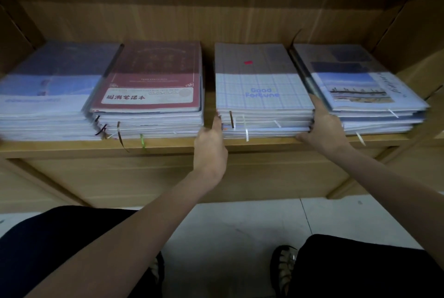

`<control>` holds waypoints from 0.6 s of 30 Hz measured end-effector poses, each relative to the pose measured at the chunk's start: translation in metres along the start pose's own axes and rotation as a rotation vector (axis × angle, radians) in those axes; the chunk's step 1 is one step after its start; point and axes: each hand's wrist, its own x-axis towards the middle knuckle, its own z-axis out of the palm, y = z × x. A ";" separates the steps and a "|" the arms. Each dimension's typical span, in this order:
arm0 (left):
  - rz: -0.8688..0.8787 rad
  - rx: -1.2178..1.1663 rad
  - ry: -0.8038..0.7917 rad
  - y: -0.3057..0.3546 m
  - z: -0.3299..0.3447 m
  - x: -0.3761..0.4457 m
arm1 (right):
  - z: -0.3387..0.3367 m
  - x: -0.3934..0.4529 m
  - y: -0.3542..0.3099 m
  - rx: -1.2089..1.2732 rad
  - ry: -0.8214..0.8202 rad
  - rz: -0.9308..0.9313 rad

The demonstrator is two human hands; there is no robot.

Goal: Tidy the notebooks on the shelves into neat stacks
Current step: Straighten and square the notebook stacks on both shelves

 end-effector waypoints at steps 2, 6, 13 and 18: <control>0.008 -0.071 0.007 -0.005 0.001 -0.001 | -0.001 0.001 0.001 0.029 -0.004 -0.009; -0.011 -0.296 -0.073 -0.017 -0.008 -0.004 | -0.003 0.005 0.000 0.130 -0.056 -0.068; -0.165 -0.515 -0.252 -0.013 -0.014 -0.004 | -0.012 0.011 -0.006 0.076 -0.089 -0.110; -0.292 -0.771 -0.307 -0.004 -0.020 -0.006 | -0.013 0.009 -0.009 0.166 -0.081 -0.024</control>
